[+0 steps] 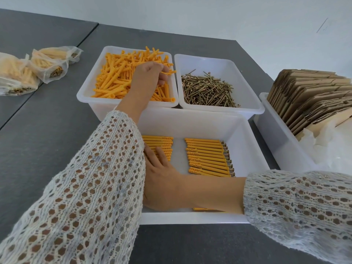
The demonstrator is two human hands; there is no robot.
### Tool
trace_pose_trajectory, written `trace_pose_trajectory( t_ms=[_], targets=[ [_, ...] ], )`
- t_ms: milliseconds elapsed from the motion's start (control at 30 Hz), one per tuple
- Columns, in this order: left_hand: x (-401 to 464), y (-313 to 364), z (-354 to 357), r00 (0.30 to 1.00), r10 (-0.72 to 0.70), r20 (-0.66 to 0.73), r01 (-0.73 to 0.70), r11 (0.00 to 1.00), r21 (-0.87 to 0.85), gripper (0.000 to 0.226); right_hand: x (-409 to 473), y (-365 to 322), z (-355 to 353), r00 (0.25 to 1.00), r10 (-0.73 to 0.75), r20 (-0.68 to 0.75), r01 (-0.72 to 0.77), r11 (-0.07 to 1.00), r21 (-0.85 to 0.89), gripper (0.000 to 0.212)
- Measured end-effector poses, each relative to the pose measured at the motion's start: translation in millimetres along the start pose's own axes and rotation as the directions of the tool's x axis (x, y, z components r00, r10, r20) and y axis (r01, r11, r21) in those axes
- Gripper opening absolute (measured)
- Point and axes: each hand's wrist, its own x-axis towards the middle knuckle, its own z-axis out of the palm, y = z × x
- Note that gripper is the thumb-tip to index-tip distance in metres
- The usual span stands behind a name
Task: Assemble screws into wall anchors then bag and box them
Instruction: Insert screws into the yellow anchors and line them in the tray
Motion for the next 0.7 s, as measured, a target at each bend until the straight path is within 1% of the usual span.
trace_pose_trajectory(
  t_ms=[67,167,267,400,467,567,700],
  targets=[
    [0,1,0,1.000,0.000,0.001,0.000,1.000,0.002,0.029,0,-5,-2,0.999,0.030,0.023,-0.030,0.999,0.014,0.084],
    [-1,1,1,1.000,0.003,0.004,-0.003,1.000,-0.002,0.029,1,-11,-1,0.995,0.094,0.029,-0.095,0.995,0.010,0.081],
    [-1,1,1,1.000,0.005,0.001,-0.005,1.000,0.001,0.029,1,-13,1,0.994,0.100,0.032,-0.101,0.995,0.003,0.080],
    [0,1,0,1.000,-0.001,0.005,0.001,1.000,-0.008,0.028,4,-9,0,0.995,0.098,0.007,-0.097,0.983,0.155,0.079],
    [1,1,0,1.000,-0.004,-0.002,0.004,1.000,-0.009,0.028,5,-6,2,0.994,0.106,-0.021,-0.101,0.978,0.181,0.079],
    [1,1,1,1.000,-0.008,-0.002,0.008,1.000,-0.007,0.028,3,-5,9,0.995,0.083,-0.054,-0.075,0.987,0.139,0.081],
    [2,0,1,1.000,-0.009,-0.001,0.009,1.000,0.002,0.028,3,-7,8,0.998,0.020,-0.060,-0.017,0.998,0.053,0.081]
  ],
)
